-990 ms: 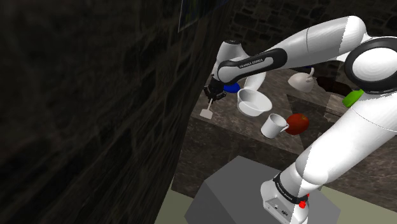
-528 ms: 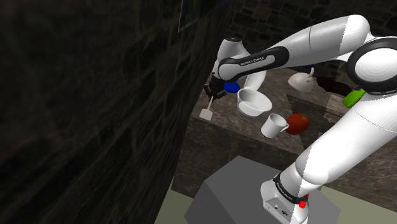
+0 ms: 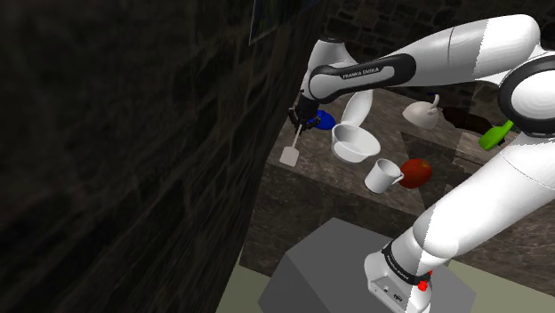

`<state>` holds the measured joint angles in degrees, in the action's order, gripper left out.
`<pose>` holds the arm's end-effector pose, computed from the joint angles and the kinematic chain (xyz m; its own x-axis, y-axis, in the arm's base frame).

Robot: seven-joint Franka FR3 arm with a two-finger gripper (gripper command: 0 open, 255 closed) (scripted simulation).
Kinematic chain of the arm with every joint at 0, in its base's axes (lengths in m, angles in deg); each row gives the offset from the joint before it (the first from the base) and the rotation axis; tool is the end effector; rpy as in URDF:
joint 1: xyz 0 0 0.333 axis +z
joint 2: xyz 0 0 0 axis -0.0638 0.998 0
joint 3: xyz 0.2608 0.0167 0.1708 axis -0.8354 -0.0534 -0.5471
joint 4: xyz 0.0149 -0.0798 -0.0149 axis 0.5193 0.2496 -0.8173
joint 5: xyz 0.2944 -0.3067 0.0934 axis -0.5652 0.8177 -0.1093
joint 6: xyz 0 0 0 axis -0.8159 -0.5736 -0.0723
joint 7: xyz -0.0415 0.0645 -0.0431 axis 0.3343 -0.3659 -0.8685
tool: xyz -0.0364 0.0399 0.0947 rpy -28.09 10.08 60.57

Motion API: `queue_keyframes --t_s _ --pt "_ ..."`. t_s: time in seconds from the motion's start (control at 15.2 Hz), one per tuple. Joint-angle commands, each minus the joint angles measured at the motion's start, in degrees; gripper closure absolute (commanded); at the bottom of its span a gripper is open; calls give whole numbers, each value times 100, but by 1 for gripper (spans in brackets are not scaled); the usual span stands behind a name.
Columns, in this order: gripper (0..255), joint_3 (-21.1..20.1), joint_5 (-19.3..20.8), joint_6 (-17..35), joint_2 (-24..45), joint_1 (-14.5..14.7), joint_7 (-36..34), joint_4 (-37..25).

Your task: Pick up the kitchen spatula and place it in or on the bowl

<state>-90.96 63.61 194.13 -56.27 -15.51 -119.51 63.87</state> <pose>0.5742 0.0134 0.3598 0.5784 -0.8130 0.0667 -0.8148 -0.5798 -0.0008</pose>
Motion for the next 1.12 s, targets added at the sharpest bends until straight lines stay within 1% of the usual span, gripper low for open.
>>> queue_keyframes --t_s 0.0,1.06 --pt "255 -3 -31 -160 -76 2 21 -84" --pt "255 14 -177 -1360 -483 -2 171 -894"
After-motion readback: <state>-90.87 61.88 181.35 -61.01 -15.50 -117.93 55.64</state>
